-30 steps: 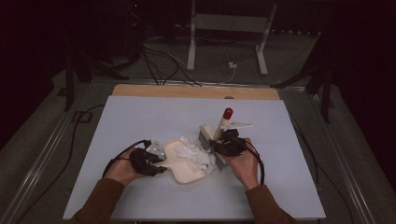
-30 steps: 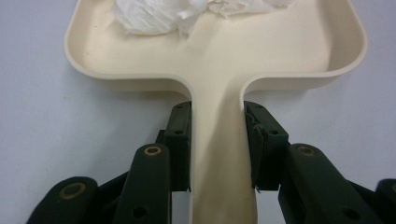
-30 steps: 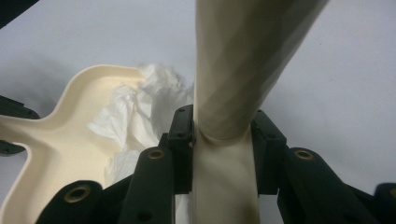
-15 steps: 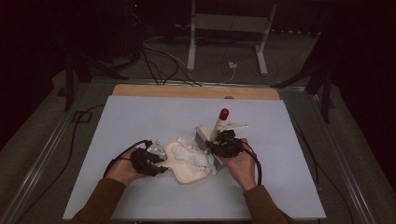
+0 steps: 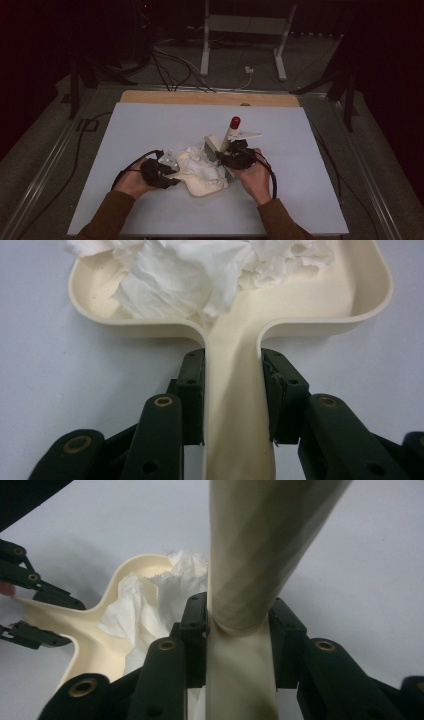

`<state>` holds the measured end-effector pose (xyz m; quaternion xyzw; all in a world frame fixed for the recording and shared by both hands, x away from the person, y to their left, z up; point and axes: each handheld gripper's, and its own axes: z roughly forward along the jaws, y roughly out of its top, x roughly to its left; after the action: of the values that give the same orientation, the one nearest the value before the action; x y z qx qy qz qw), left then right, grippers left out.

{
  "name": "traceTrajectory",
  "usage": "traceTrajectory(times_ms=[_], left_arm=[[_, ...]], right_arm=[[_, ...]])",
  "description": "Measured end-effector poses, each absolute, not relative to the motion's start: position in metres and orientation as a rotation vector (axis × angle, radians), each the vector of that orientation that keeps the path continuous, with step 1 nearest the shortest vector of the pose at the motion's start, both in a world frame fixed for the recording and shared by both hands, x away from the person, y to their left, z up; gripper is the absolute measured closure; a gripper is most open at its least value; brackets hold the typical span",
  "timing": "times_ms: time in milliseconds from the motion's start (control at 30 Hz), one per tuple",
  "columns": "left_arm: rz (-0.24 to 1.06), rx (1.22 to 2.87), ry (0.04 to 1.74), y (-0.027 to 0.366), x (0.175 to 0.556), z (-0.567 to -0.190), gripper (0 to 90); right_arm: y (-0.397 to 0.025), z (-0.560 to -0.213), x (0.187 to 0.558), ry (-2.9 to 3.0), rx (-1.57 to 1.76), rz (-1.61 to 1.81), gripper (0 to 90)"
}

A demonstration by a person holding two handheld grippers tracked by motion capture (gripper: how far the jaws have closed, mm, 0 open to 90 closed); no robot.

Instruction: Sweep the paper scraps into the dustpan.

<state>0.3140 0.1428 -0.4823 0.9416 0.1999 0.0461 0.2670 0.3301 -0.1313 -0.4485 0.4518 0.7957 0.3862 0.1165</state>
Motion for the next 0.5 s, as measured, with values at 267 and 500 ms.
traceTrajectory(times_ms=[267,500], left_arm=[[0.123,2.543,0.536,0.142,0.314,-0.482,66.8],[0.124,2.547,0.53,0.142,0.314,-0.482,66.9]], right_arm=[[-0.125,-0.447,0.329,2.343,1.31,1.137,67.4],[-0.119,-0.448,0.327,2.359,1.294,1.134,67.4]])
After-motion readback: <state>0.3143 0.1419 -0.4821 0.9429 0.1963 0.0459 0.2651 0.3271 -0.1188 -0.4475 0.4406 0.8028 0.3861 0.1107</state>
